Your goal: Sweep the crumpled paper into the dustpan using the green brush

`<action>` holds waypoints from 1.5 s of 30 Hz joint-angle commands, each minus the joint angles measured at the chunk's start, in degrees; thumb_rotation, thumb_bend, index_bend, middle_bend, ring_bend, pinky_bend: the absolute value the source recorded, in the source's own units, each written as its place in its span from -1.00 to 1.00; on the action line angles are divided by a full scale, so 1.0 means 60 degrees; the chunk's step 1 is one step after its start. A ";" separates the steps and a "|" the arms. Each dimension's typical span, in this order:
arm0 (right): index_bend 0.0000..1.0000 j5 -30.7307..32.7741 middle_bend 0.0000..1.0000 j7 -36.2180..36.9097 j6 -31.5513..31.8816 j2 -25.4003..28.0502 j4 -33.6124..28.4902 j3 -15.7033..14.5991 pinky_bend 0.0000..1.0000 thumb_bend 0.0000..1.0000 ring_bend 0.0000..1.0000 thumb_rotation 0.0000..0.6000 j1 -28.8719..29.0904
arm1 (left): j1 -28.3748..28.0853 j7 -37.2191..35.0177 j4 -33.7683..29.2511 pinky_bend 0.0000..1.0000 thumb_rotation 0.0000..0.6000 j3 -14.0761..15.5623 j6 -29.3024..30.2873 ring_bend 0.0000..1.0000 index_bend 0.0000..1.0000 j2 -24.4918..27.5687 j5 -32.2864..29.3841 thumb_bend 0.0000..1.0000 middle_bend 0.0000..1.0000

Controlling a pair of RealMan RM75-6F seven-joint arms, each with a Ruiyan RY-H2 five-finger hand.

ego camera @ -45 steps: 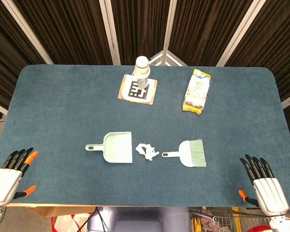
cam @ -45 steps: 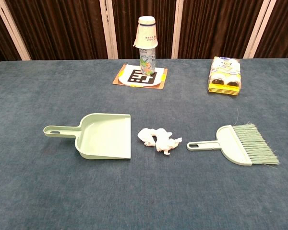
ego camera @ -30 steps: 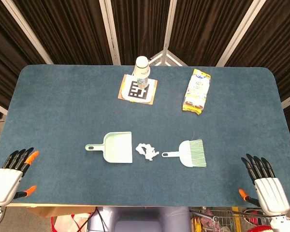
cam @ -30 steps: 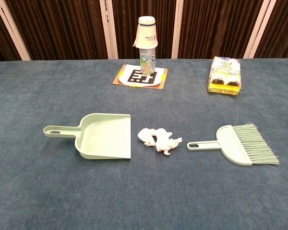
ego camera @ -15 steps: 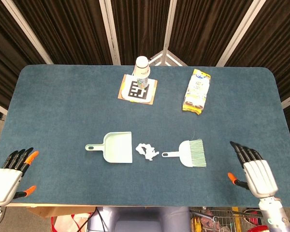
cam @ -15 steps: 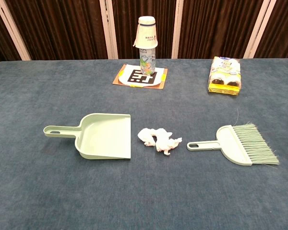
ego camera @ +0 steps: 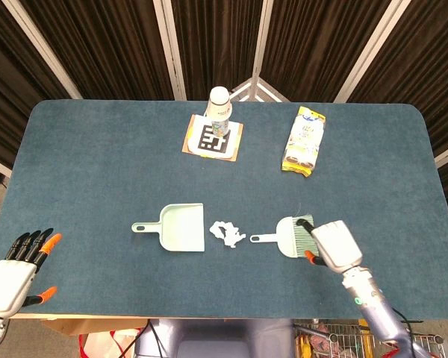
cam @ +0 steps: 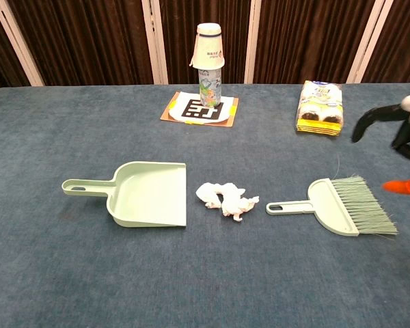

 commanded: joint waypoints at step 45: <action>0.12 0.2707 0.80 -0.1806 -0.0551 -0.4061 0.3371 -0.0072 0.77 -0.14 0.84 1.00 0.1563 | -0.0175 -0.0012 -0.0134 -1.00 1.00 -0.0055 -0.0338 -1.00 -1.00 0.0005 -0.0292 -1.00 -1.00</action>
